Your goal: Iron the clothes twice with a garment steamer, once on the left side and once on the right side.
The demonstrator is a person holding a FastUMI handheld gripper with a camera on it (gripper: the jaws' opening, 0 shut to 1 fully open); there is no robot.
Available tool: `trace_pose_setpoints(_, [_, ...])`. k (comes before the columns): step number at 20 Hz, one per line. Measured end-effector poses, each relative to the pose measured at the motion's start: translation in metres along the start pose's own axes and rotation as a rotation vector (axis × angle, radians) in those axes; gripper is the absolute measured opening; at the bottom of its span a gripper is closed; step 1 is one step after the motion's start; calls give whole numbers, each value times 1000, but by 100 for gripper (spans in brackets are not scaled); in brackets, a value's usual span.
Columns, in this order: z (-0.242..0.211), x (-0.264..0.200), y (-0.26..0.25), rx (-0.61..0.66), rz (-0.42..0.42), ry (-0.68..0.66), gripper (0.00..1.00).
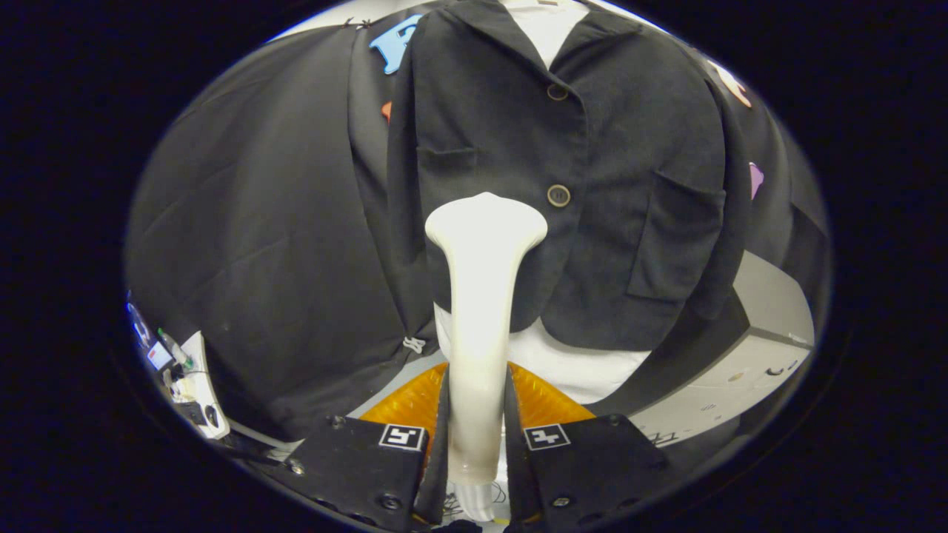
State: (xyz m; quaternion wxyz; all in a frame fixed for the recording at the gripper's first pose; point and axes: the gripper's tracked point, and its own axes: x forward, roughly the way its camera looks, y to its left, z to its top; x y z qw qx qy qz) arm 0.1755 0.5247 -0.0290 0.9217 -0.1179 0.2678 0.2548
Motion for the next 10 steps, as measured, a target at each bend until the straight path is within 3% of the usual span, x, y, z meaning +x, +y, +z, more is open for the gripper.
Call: trace_pose_setpoints(10, [-20,-3,-12,24,-6,11,36])
